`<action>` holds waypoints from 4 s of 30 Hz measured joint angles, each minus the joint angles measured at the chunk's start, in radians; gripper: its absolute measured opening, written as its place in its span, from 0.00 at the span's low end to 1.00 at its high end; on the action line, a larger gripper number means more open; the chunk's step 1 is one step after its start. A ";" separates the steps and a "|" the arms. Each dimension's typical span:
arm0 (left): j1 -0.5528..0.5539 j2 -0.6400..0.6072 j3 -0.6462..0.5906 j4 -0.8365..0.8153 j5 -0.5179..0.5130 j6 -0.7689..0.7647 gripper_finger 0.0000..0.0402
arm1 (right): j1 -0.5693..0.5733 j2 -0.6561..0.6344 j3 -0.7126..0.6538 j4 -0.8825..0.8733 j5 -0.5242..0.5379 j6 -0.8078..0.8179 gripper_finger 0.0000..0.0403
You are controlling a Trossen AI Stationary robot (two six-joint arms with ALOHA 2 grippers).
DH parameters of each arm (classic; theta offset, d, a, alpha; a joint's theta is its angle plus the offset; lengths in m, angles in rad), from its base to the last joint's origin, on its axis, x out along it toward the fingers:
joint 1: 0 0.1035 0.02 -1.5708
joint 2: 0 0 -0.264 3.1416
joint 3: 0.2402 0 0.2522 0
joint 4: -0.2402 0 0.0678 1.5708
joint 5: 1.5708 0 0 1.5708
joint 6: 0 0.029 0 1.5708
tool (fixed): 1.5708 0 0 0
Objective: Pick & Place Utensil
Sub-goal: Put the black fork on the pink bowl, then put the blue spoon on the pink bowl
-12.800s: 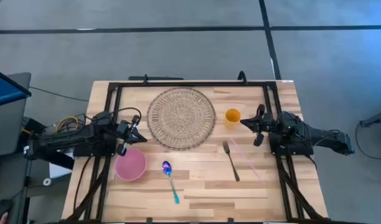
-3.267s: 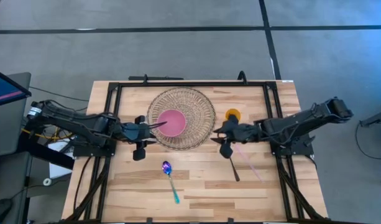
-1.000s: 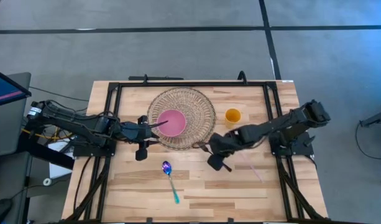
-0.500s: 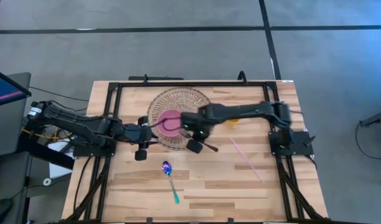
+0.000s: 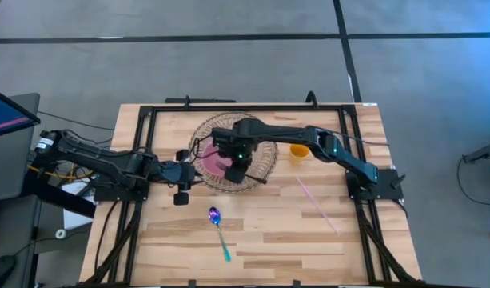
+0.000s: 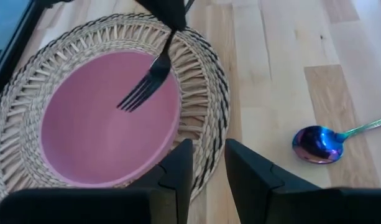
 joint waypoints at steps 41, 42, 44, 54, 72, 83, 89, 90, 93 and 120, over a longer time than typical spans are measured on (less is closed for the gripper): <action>0.204 0.216 0.001 0.301 -0.264 0.114 0.02 | -0.065 0.003 -0.010 0.188 0.017 -0.070 0.03; 0.224 0.237 0.001 0.313 -0.260 0.103 0.02 | -0.066 0.003 -0.010 0.187 0.019 -0.069 0.03; 0.254 0.277 0.002 0.327 -0.239 0.093 0.02 | -0.067 0.003 -0.010 0.187 0.021 -0.067 0.04; 0.303 0.365 0.002 0.357 -0.211 0.065 0.01 | -0.077 0.003 -0.011 0.193 0.024 -0.067 0.06; 0.306 0.366 0.002 0.356 -0.125 0.017 0.02 | -0.078 0.003 -0.011 0.206 0.018 -0.111 0.16; 0.316 0.366 0.001 0.341 -0.125 0.012 0.01 | -0.075 0.003 -0.011 0.237 0.038 -0.115 0.19; 0.336 0.367 0.000 0.329 -0.122 0.010 0.01 | -0.075 0.002 0.016 0.181 0.038 -0.129 0.19; 0.339 0.367 0.000 0.329 -0.122 0.010 0.01 | -0.075 -0.001 0.017 0.169 0.038 -0.139 0.19; 0.349 0.367 0.000 0.325 -0.122 0.011 0.01 | -0.076 -0.031 0.014 0.104 0.039 -0.141 0.19; 0.382 0.365 -0.044 0.388 -0.132 -0.031 0.01 | 0.145 -0.359 -0.009 0.018 0.309 -0.210 0.19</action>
